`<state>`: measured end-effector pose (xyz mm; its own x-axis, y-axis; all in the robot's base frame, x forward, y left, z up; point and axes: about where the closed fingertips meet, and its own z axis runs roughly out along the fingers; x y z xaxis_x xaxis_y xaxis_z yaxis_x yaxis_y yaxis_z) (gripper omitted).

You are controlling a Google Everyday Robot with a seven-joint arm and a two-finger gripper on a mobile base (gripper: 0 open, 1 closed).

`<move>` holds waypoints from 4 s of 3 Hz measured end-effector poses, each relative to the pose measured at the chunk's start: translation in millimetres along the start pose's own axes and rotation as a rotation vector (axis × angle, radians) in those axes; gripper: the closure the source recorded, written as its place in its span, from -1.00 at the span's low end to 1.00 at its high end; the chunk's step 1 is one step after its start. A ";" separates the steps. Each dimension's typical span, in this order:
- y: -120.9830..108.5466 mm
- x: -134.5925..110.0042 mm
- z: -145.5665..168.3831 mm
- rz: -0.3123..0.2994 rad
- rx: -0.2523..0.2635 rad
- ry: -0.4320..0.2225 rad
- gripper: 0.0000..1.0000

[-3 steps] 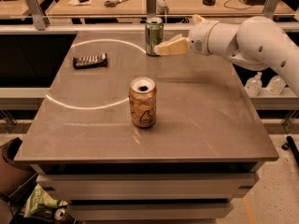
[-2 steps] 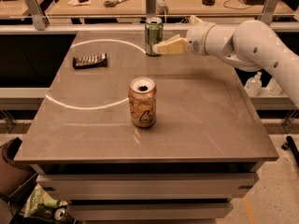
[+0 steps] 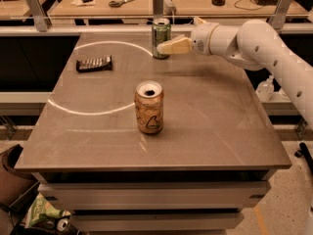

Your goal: Knock green can over

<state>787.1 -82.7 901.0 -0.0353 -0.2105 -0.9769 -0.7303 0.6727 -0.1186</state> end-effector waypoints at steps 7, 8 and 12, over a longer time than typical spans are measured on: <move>43.0 8.3 52.8 0.096 -0.121 -0.106 0.27; 45.2 8.0 54.7 0.096 -0.125 -0.106 0.73; 22.8 7.1 18.5 0.095 -0.089 0.010 1.00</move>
Offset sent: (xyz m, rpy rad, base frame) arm 0.0025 0.0220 -0.0050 0.1178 0.0669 0.0624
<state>782.8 -55.7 888.0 -0.1138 -0.1560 -0.9812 -0.7807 0.6248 -0.0088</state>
